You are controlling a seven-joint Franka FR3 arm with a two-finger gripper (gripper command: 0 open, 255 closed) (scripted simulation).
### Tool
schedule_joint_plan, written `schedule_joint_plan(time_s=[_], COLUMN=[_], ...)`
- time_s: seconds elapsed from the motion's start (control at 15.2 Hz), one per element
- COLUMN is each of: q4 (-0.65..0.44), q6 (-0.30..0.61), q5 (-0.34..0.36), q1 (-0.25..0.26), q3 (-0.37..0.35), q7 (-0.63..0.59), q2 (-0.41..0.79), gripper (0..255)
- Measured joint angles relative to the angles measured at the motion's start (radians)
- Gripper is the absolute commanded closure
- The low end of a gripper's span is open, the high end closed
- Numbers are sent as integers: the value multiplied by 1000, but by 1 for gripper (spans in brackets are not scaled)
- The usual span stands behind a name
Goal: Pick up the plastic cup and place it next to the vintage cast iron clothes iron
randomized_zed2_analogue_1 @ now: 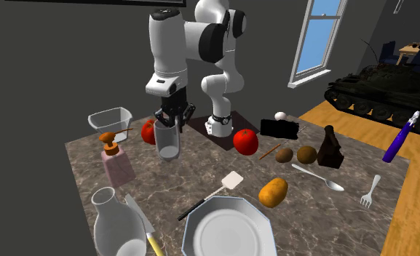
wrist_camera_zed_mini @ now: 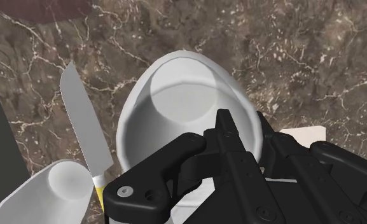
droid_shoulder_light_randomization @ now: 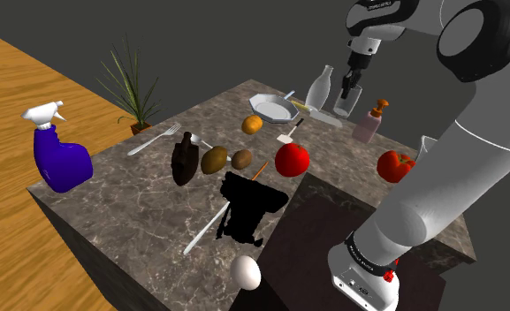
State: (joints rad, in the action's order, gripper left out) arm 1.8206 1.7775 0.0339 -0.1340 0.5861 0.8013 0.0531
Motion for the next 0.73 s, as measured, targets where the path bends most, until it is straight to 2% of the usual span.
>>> schedule_joint_plan(time_s=[0.73], q4=[-147], q6=[-147], q5=[0], q1=[-2], q3=[2], q7=[10], q2=[-1], gripper=[255])
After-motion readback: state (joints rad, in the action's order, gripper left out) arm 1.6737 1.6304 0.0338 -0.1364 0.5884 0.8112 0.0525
